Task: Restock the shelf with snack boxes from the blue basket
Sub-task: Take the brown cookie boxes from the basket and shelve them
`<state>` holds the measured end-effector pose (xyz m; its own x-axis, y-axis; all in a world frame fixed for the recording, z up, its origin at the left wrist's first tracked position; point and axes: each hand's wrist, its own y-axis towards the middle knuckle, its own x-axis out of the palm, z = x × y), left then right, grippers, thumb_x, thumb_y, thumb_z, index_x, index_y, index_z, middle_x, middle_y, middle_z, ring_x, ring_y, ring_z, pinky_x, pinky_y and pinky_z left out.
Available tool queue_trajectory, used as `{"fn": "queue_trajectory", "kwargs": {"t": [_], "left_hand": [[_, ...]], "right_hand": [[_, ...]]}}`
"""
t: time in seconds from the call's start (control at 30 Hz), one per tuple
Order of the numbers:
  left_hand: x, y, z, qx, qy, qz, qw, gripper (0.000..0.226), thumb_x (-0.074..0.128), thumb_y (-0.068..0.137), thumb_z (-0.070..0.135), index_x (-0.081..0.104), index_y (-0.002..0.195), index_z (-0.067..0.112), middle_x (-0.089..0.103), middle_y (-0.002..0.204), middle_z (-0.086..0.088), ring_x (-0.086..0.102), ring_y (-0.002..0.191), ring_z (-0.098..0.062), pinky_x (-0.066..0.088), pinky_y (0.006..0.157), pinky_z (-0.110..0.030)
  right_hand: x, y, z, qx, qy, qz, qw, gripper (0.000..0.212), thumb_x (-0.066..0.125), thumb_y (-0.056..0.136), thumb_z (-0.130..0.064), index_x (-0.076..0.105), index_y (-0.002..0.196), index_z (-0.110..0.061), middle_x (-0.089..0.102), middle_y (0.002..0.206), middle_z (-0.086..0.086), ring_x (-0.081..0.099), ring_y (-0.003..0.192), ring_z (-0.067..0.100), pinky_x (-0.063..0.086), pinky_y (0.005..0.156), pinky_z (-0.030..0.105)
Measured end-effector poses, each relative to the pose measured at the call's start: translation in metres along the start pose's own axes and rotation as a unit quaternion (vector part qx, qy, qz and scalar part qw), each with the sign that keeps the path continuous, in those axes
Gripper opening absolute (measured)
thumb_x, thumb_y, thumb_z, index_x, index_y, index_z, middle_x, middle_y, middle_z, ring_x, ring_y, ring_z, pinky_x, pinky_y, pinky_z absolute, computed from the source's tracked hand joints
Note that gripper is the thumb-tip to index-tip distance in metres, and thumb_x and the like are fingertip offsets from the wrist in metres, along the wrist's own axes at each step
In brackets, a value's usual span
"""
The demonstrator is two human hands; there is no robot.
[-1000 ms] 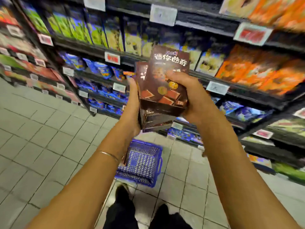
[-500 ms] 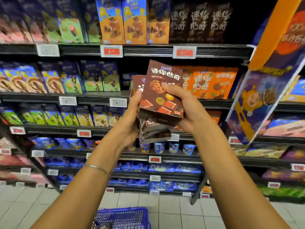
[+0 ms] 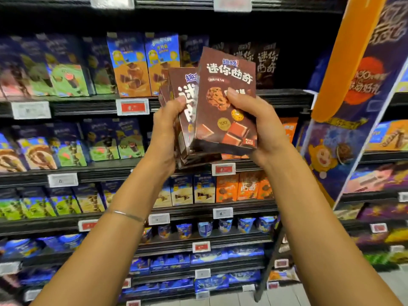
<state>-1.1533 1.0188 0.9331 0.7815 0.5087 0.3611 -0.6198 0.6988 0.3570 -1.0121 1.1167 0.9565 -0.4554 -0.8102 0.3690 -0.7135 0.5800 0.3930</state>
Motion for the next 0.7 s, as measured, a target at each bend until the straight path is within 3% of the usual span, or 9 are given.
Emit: {"fn": "queue_trajectory", "kwargs": {"t": [0.07,0.17,0.3,0.4,0.5,0.57,0.7], "left_hand": [[0.001,0.013,0.005,0.013,-0.014,0.003,1.000,0.059,0.067,0.083,0.043,0.068,0.131,0.008,0.070,0.133,-0.023,0.068,0.121,-0.043,0.055,0.104,-0.055],[0.002,0.033,0.011,0.029,-0.001,0.021,0.999,0.085,0.073,0.066,0.052,0.061,0.139,0.010,0.072,0.132,-0.016,0.073,0.113,-0.034,0.061,0.092,-0.047],[0.003,0.052,0.007,0.054,0.026,0.032,0.998,0.105,0.073,0.062,0.057,0.046,0.152,0.009,0.070,0.137,-0.013,0.072,0.118,-0.034,0.062,0.092,-0.048],[0.006,0.065,0.004,0.075,0.016,0.041,0.996,0.083,0.069,0.068,0.055,0.057,0.136,0.010,0.077,0.119,-0.006,0.076,0.101,-0.024,0.064,0.080,-0.040],[0.010,0.079,0.001,0.103,0.027,0.023,0.994,0.032,0.059,0.089,0.047,0.078,0.107,0.029,0.081,0.107,0.002,0.079,0.094,-0.019,0.064,0.073,-0.032],[0.013,0.086,0.000,0.117,0.017,0.020,0.993,0.036,0.048,0.098,0.041,0.084,0.095,0.036,0.082,0.104,0.006,0.079,0.093,-0.015,0.063,0.073,-0.030],[0.026,0.098,0.004,0.142,-0.011,0.015,0.990,0.030,0.058,0.087,0.046,0.085,0.092,0.035,0.082,0.102,0.005,0.079,0.093,-0.014,0.063,0.074,-0.030]], "right_hand": [[-0.010,0.014,-0.008,-0.024,0.020,0.011,0.999,0.019,0.065,0.091,-0.013,0.069,0.108,-0.008,0.076,0.101,0.010,0.074,0.091,0.026,0.061,0.083,0.044],[-0.032,0.043,-0.023,-0.042,0.075,0.033,0.996,0.013,0.063,0.094,-0.013,0.073,0.099,-0.009,0.078,0.094,0.009,0.076,0.085,0.025,0.061,0.073,0.038],[-0.073,0.094,-0.036,-0.016,0.036,0.050,0.998,0.013,0.067,0.091,-0.017,0.080,0.090,-0.012,0.078,0.097,0.011,0.076,0.086,0.027,0.062,0.075,0.042],[-0.102,0.135,-0.041,-0.016,-0.035,0.087,0.996,0.026,0.072,0.086,-0.014,0.072,0.112,-0.009,0.077,0.105,0.010,0.075,0.095,0.028,0.062,0.082,0.047],[-0.120,0.176,-0.037,-0.051,-0.159,0.129,0.977,0.047,0.081,0.076,-0.016,0.067,0.118,-0.003,0.077,0.091,0.004,0.075,0.074,0.015,0.058,0.061,0.030],[-0.127,0.203,-0.027,-0.066,-0.188,0.148,0.969,0.051,0.083,0.074,-0.019,0.062,0.117,-0.001,0.075,0.090,0.004,0.074,0.068,0.012,0.056,0.055,0.027],[-0.132,0.246,-0.001,-0.062,-0.238,0.157,0.956,0.050,0.084,0.078,-0.025,0.044,0.107,-0.019,0.066,0.107,0.007,0.073,0.088,0.016,0.059,0.061,0.027]]}}
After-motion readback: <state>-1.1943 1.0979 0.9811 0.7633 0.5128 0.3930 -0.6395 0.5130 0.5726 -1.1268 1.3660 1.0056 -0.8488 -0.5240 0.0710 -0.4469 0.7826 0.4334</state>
